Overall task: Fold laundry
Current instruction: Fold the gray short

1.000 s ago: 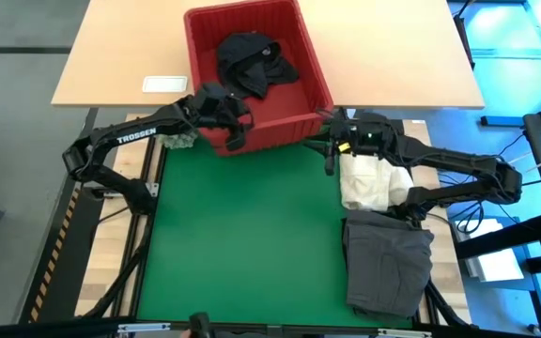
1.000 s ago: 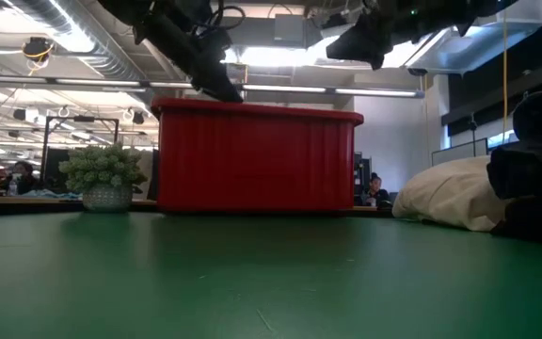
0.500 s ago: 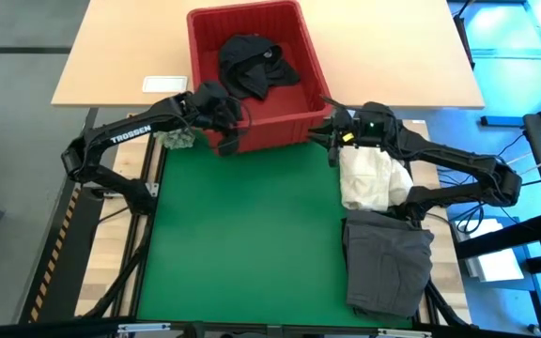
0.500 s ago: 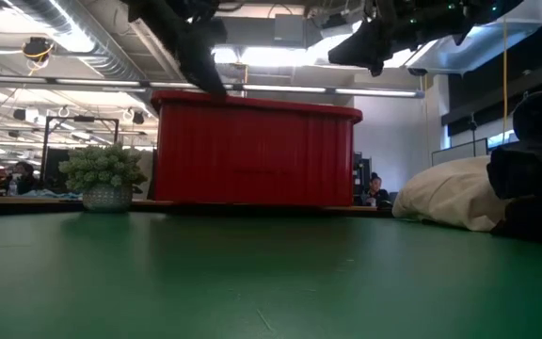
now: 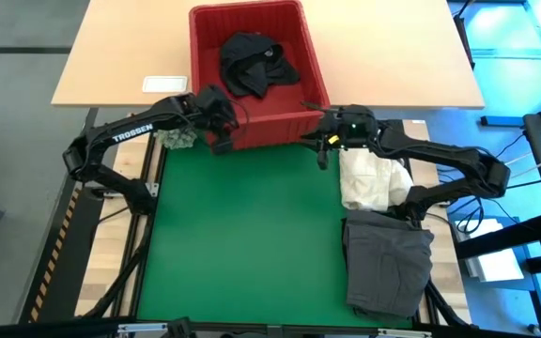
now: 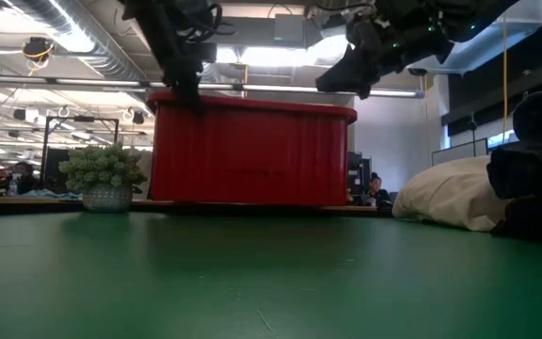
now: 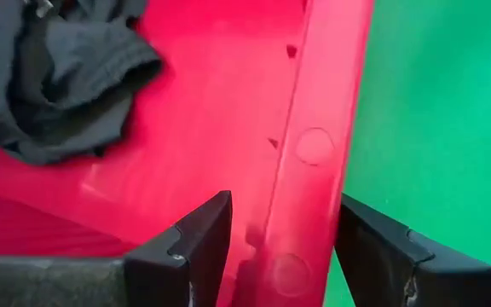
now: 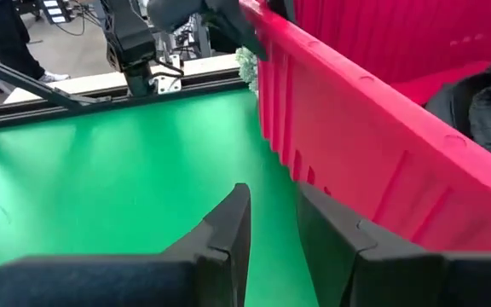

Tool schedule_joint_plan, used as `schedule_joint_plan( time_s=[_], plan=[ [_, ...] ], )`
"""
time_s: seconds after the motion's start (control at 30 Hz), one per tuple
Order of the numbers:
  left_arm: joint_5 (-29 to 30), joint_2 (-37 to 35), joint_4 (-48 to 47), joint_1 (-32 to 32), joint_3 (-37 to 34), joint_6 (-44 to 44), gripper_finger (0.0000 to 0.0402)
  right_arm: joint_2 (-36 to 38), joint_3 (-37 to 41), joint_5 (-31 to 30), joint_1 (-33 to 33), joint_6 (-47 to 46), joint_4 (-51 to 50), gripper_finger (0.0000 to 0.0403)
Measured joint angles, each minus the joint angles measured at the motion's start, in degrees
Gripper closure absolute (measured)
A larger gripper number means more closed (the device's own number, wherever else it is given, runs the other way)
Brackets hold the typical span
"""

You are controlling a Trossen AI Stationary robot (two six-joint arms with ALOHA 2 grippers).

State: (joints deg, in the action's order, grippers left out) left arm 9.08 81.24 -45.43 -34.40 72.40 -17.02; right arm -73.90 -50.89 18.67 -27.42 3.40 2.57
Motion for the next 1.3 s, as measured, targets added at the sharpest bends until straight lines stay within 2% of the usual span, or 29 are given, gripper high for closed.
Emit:
schedule_joint_plan(
  time_s=[0.23, 0.33, 0.53, 0.77, 0.87, 1.03, 1.17, 1.3],
  plan=[
    [0.02, 0.17, -2.35, 0.38, -2.02, -1.65, 0.0223, -0.38, 0.0, -1.53, 0.0, -0.2, 8.16, 0.0306],
    [0.11, 0.17, -2.29, 1.38, -4.57, -5.11, 0.0251, -0.38, -1.44, -2.38, 0.02, -0.38, 9.43, 0.0306],
    [1.27, -0.14, -1.94, 4.81, -8.79, -7.95, 0.0333, -0.34, -5.76, -4.41, 0.0, 0.86, 4.7, 0.0306],
    [4.74, -0.07, -2.2, 10.83, -9.14, -10.11, 0.0332, -1.26, -10.74, -8.55, 0.0, 4.81, -1.68, 0.0306],
    [4.45, -0.01, -2.1, 12.91, -9.18, -12.11, 0.0332, -3.39, -13.18, -9.24, 0.02, 6.49, -4.27, 0.0306],
    [2.35, 0.01, -2.19, 16.42, -9.14, -14.4, 0.0332, -9.61, -18.33, -9.68, 0.02, 8.03, -9.31, 0.0306],
    [0.73, 0.06, -1.3, 18.64, -9.14, -13.66, 0.0333, -15.15, -24.7, -12.97, -0.14, 10.44, -15.57, 0.0304],
    [1.16, 0.12, -1.48, 20.29, -9.17, -11.13, 0.0333, -20.6, -31.54, -15.5, -1.41, 11.91, -22.58, 0.0274]
  ],
)
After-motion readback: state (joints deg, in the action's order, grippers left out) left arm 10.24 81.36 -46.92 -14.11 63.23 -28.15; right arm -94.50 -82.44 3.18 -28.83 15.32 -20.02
